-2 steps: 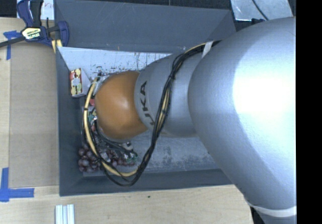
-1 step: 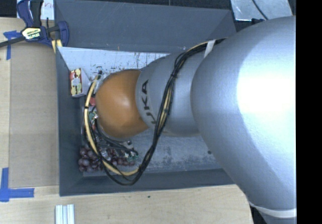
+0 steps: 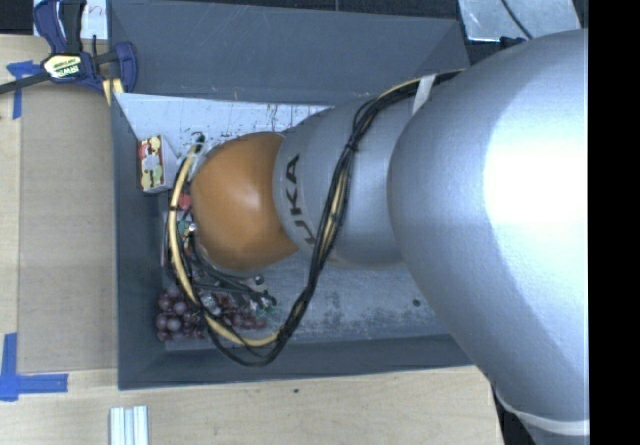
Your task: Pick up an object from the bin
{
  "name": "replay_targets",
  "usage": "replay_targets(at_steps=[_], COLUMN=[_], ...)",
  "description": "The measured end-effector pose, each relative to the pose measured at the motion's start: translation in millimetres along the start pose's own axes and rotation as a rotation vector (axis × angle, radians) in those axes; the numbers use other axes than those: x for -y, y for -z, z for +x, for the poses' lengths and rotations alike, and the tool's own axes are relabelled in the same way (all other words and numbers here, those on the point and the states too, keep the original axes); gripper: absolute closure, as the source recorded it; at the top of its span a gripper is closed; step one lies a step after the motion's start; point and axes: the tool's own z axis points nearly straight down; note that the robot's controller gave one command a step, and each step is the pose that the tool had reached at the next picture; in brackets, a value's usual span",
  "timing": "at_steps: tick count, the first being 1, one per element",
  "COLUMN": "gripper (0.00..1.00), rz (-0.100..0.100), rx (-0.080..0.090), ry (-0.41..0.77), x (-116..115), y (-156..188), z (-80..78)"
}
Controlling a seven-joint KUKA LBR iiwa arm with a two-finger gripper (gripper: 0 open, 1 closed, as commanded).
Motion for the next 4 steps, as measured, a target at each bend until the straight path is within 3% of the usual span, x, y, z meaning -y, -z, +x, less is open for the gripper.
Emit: replay_targets(at_steps=[2,4], gripper=[1.0,1.0], rz=[-0.001,-0.001], rx=[-0.004,-0.002], ry=[0.0,0.001], x=[-0.5,-0.4], y=[20.7,65.1], z=[1.1,0.2])
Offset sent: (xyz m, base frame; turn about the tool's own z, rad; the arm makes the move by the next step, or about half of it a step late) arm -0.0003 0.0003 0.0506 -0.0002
